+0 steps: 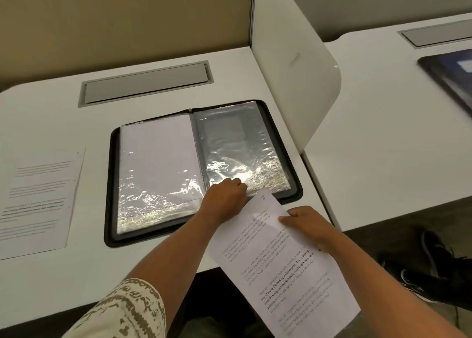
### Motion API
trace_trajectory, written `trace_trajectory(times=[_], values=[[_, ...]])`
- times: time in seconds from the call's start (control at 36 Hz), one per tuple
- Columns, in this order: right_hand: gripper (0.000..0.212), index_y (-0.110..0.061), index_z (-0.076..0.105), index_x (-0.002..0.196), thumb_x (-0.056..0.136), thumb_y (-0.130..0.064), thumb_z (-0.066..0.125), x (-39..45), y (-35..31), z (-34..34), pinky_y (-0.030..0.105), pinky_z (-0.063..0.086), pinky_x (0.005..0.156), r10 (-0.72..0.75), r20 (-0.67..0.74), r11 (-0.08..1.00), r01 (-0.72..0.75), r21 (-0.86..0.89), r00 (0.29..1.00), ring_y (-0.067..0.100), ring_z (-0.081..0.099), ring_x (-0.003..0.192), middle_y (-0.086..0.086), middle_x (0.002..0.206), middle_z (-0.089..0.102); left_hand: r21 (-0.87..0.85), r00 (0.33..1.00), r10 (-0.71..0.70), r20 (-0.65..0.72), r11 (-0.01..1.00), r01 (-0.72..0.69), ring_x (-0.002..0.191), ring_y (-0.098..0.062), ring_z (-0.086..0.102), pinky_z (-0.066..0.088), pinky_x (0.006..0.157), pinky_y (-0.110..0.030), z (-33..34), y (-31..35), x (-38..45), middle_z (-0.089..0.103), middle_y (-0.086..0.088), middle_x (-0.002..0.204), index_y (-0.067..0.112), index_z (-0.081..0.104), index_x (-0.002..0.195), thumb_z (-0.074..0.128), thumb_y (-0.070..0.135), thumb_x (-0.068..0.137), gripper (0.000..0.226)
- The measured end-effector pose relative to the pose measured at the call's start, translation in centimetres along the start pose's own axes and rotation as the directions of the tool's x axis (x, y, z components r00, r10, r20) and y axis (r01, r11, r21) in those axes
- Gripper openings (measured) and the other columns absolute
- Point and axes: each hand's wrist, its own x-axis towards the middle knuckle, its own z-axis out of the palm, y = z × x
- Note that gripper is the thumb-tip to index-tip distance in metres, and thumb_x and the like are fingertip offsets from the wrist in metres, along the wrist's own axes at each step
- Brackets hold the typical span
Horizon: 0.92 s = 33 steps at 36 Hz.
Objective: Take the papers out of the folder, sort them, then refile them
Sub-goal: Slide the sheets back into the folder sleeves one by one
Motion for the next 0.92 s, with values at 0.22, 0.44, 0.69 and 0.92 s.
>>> trace_trajectory(times=[0.22,0.44,0.69,0.92], values=[[0.018,-0.003,0.066,0.084,0.089,-0.020,0.070,1.2,-1.0,-0.1,0.041,0.058,0.074,0.050,-0.063,0.996,-0.045,0.076,0.997,0.031,0.068,0.069,0.025,0.083,0.067,-0.028,0.993,0.032,-0.114,0.999,-0.035,0.066,-0.022,0.057,0.040,0.045,-0.029,0.3,-0.1,-0.5,0.057,0.002,0.074,0.015,0.062,0.079,0.064,0.028,0.091,0.018],[0.019,0.003,0.072,0.088,0.086,-0.015,0.071,1.5,-1.5,-1.3,0.038,0.058,0.071,0.118,-0.125,0.990,-0.107,0.090,0.985,0.032,0.074,0.070,0.022,0.087,0.075,-0.062,0.986,0.069,-0.150,0.995,-0.079,0.063,-0.024,0.052,0.038,0.040,-0.029,-0.2,0.0,-1.3,0.054,-0.001,0.078,0.014,0.061,0.095,0.069,0.011,0.083,0.015],[0.012,-0.006,0.069,0.087,0.085,-0.018,0.070,1.7,-1.9,-1.0,0.038,0.054,0.071,0.079,-0.117,0.996,-0.073,0.055,0.990,0.035,0.072,0.073,0.028,0.091,0.072,-0.032,0.967,0.182,-0.181,0.981,-0.190,0.075,-0.022,0.050,0.043,0.046,-0.033,1.2,0.2,-1.0,0.056,-0.003,0.083,0.009,0.069,0.083,0.046,0.024,0.090,0.029],[0.012,-0.009,0.067,0.088,0.083,-0.020,0.070,1.4,-1.9,-1.2,0.037,0.054,0.071,0.087,-0.106,0.996,-0.084,0.030,0.990,0.035,0.072,0.074,0.025,0.089,0.073,-0.056,0.976,0.148,-0.160,0.986,-0.159,0.081,-0.022,0.054,0.047,0.043,-0.034,0.8,0.8,-0.6,0.058,-0.004,0.089,0.008,0.066,0.075,0.062,0.022,0.092,0.022]])
